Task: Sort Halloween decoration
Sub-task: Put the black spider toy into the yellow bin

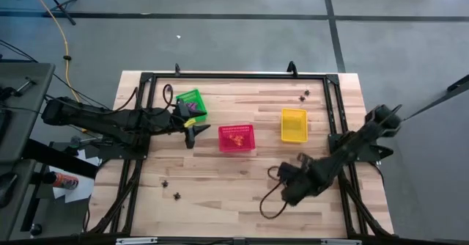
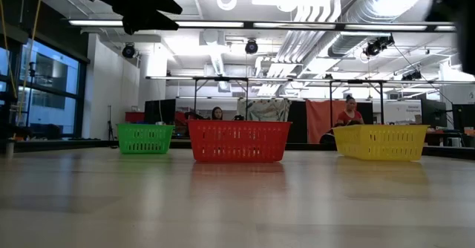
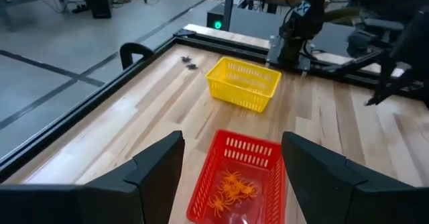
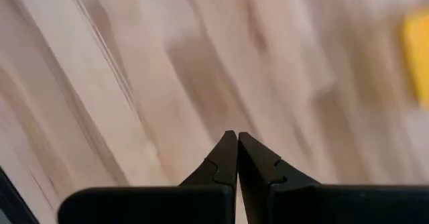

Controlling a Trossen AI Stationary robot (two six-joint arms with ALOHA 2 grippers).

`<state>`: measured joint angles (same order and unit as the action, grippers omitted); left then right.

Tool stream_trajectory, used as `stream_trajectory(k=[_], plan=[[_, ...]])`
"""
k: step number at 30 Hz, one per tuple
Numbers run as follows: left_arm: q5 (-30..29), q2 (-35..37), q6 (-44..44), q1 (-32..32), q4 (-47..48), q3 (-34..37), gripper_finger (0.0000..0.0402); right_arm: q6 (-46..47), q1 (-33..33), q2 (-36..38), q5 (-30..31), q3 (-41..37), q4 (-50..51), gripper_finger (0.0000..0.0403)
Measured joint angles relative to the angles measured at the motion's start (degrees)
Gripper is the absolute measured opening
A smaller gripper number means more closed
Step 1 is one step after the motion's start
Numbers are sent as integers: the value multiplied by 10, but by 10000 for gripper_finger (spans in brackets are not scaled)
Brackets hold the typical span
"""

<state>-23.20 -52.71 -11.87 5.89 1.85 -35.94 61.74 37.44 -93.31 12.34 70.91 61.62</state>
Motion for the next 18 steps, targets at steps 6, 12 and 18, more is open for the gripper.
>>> stream_trajectory(k=[6, 12, 18], plan=[[1, 0, -15, 1, -22, 0, 239, -33, -47, 160, 44, -164, -185, 0], [1, 0, -45, 1, -84, 0, 239, -118, -127, 328, 59, -377, -531, 0], [1, 0, -45, 1, -135, 0, 239, -336, -246, 371, 61, -504, -936, 0]])
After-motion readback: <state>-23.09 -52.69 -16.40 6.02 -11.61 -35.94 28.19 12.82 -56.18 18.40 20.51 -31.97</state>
